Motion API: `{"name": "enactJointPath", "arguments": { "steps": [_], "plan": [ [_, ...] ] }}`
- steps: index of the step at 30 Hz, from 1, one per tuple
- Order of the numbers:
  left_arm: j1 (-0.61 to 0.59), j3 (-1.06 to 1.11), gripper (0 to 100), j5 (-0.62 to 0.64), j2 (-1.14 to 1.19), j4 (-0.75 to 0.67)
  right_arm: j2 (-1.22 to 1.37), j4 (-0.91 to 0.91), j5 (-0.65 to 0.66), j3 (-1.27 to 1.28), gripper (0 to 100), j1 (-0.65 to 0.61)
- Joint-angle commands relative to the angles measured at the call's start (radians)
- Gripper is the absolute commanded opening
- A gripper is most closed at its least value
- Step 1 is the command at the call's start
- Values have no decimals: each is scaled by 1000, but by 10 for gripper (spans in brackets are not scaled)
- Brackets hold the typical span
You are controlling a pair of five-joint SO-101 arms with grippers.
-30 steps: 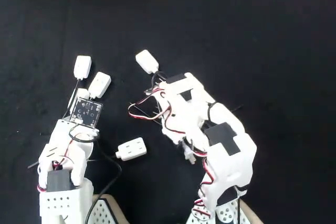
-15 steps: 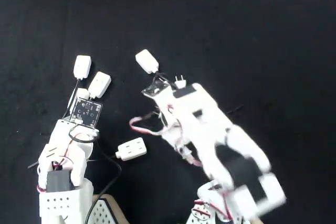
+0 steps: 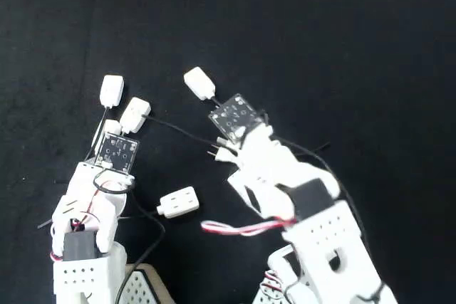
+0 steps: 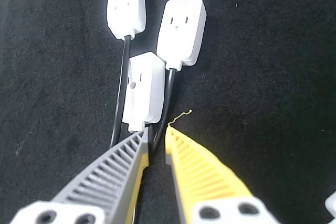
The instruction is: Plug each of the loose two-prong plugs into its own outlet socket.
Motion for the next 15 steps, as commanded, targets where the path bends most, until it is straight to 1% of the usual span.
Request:
{"name": "enactJointPath", "arguments": {
  "steps": [1,4,6,8,10,12,15],
  "plan": [
    [27,5,66,-3,-5,-14,-119,-41,0,-1,11,-12],
    [93,1,66,-2,-6,-23,-220,-55,0,-2,11,-12],
    [174,-30,66,9,-6,-23,-292,-89,-6,-1,11,-9],
    [257,-79,66,78,-6,-25,-355,-126,-63,1,11,51],
    [334,-136,66,166,-6,-54,-409,-178,-124,10,11,150],
    [421,-163,66,252,-5,-149,-447,-244,-209,41,11,235],
    [576,-140,66,318,0,-365,-486,-341,-390,119,11,253]
  ]
}}
